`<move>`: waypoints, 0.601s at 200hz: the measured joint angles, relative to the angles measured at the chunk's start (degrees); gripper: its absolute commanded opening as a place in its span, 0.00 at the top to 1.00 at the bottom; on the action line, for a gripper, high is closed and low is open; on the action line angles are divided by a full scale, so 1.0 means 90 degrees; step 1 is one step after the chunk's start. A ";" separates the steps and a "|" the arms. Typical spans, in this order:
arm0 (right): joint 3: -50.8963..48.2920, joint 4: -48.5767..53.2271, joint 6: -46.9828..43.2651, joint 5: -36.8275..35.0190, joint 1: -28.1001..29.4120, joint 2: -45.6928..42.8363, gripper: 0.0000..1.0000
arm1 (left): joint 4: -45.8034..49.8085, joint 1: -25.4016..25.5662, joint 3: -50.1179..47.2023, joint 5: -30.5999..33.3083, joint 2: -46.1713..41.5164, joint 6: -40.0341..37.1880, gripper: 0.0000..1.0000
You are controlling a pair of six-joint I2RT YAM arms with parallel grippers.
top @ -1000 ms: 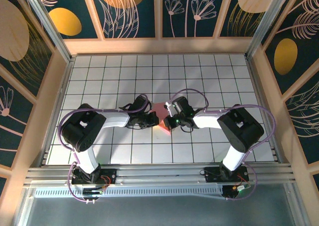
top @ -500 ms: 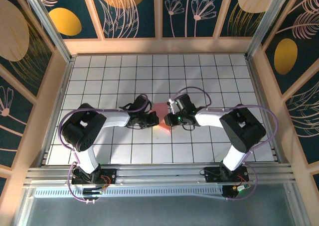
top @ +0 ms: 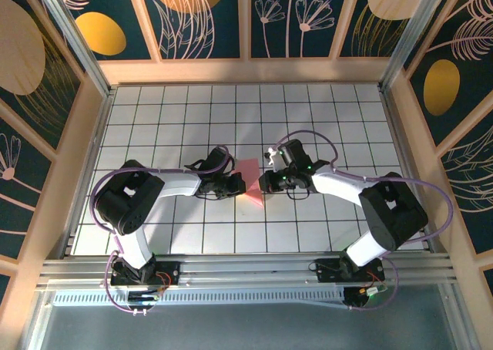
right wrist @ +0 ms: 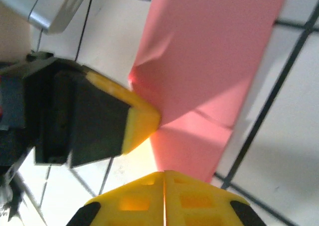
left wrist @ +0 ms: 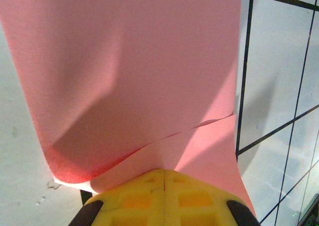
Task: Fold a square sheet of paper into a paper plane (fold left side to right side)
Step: Third fold the triangle at the center of the table.
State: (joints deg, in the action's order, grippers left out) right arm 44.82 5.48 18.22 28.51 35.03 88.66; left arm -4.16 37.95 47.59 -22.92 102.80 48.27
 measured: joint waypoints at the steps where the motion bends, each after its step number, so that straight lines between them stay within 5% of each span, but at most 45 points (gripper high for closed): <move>1: -0.0007 0.0000 -0.0002 0.0032 0.0000 0.0000 0.98 | -0.0002 0.0000 0.0000 0.0000 0.0000 0.0000 1.00; 120: -0.0340 -0.0197 0.0542 0.0670 0.0289 0.0561 1.00 | 0.0027 0.0000 0.0012 0.0005 0.0002 0.0000 1.00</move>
State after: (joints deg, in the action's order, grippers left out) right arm 41.76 3.70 23.09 34.54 37.63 93.71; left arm -3.92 37.95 47.70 -22.87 102.83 48.27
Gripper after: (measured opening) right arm 0.047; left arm 0.044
